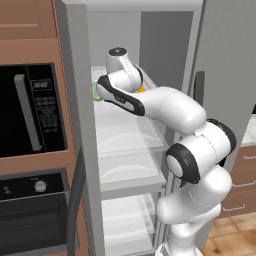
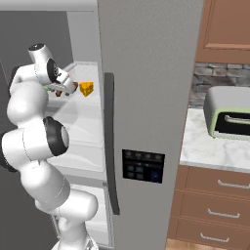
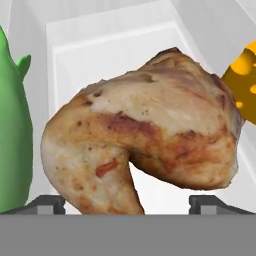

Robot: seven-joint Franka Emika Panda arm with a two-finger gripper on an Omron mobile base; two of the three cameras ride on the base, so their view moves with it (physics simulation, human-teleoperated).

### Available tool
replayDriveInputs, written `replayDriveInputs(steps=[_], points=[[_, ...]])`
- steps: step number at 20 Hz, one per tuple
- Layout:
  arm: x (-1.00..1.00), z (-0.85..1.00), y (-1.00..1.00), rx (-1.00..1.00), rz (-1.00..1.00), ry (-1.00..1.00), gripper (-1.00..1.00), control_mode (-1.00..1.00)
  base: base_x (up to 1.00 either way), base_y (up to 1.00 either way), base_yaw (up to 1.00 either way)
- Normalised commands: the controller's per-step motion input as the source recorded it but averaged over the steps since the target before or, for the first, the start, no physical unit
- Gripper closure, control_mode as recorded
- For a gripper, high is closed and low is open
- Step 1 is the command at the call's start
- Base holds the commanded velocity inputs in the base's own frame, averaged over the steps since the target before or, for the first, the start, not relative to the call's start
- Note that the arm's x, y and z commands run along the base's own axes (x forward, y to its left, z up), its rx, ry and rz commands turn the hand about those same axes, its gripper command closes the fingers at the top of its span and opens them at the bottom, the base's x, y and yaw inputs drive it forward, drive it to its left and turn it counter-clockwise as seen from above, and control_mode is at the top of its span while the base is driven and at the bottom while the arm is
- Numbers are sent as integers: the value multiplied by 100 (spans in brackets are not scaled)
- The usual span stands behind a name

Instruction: Take the cheese, chicken drumstick, and corn from the fridge and place them on the plate on the dining counter to create an appetizer plate.

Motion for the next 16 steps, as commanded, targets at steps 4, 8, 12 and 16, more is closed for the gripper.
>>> replayDriveInputs(steps=[4,8,12,16], points=[[-34,-69,4,0,-8,7,-100,-100,0,0,0],[-40,-76,9,0,-6,9,-100,-100,0,0,0],[-11,-64,14,0,-2,9,100,-100,0,0,0],[0,-14,23,-1,0,1,100,-100,0,0,0]])
